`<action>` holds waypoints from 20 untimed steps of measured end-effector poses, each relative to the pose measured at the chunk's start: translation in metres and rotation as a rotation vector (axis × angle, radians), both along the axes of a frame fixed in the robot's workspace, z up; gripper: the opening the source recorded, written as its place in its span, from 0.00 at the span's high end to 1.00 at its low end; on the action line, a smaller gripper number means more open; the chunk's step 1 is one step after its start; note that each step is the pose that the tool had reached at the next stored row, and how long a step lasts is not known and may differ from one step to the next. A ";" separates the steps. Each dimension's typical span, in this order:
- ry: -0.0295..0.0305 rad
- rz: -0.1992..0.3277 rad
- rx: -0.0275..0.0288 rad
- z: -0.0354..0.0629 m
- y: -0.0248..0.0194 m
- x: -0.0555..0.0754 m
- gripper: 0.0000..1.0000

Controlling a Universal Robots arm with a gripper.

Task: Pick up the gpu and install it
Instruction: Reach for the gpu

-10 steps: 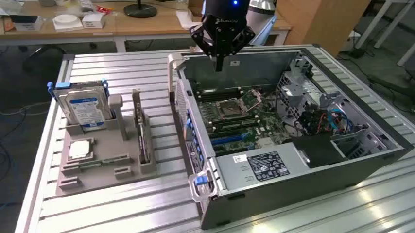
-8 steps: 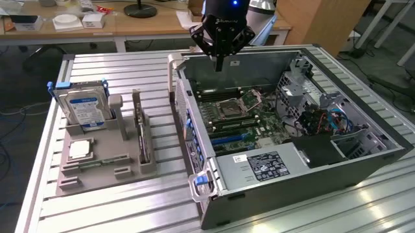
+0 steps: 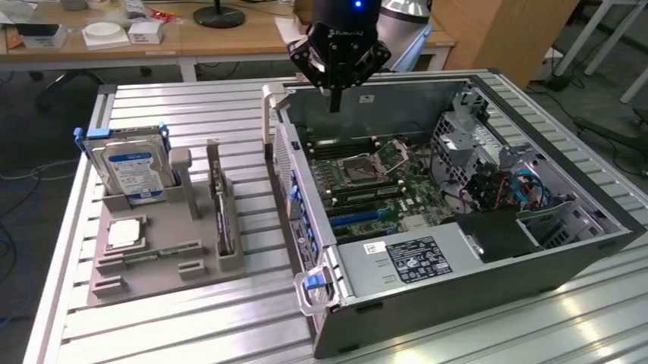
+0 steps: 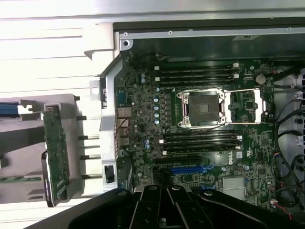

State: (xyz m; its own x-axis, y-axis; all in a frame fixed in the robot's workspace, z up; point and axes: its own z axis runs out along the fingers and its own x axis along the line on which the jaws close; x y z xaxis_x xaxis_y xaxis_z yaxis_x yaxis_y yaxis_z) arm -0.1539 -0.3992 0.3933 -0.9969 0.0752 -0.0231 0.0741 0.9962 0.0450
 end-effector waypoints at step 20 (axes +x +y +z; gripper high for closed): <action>0.0009 0.000 0.0001 -0.0005 -0.0005 -0.024 0.90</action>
